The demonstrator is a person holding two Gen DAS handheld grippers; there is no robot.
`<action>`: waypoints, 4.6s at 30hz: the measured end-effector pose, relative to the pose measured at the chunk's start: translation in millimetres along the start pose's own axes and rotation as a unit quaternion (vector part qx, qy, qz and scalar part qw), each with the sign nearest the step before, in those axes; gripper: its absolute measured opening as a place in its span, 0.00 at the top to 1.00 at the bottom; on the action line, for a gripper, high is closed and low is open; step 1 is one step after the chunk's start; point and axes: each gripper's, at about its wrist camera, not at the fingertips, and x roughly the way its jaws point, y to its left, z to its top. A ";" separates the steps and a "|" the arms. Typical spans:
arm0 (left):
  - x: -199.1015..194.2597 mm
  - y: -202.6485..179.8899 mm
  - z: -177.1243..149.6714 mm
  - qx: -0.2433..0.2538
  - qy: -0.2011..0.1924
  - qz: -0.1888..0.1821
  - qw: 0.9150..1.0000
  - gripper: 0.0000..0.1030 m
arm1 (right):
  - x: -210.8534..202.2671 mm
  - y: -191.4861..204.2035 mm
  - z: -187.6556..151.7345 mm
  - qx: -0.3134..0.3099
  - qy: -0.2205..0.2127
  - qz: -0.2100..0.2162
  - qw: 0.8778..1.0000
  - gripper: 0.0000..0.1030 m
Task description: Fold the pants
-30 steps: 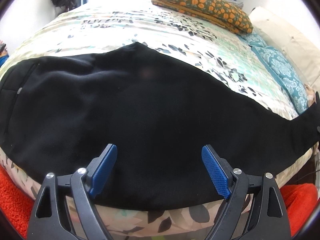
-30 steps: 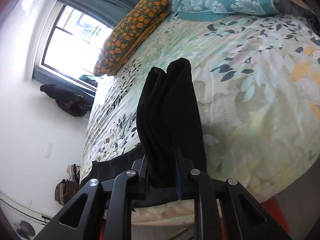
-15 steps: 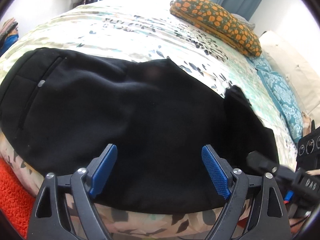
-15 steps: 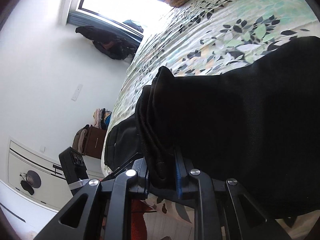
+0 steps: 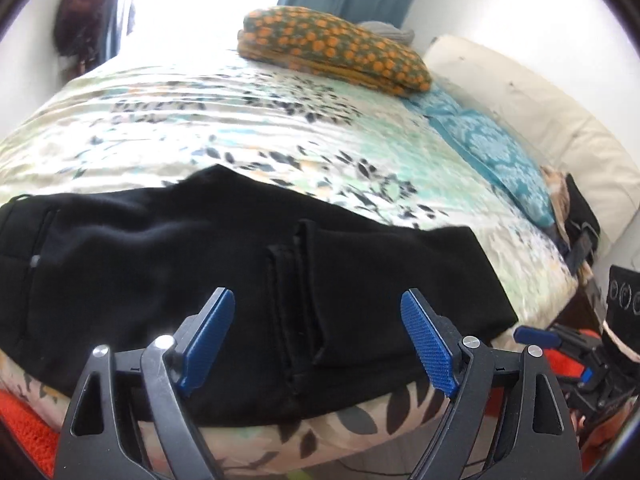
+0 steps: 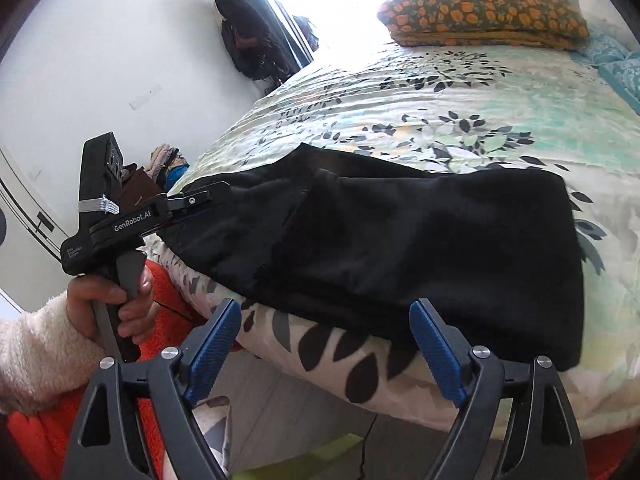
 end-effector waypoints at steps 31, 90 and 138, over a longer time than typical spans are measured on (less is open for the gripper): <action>36.1 -6.2 -35.2 0.025 0.127 0.060 0.990 0.90 | -10.5 -39.7 9.9 0.035 -0.054 -0.165 0.984 0.17; 45.6 -10.5 -5.2 0.036 0.024 0.070 0.997 0.34 | 24.7 -38.2 58.8 -0.036 0.004 -0.152 0.988 0.04; -104.4 276.7 -56.9 -0.416 -0.149 0.182 0.878 0.29 | 63.7 22.4 22.7 -0.066 -0.013 -0.131 0.989 0.03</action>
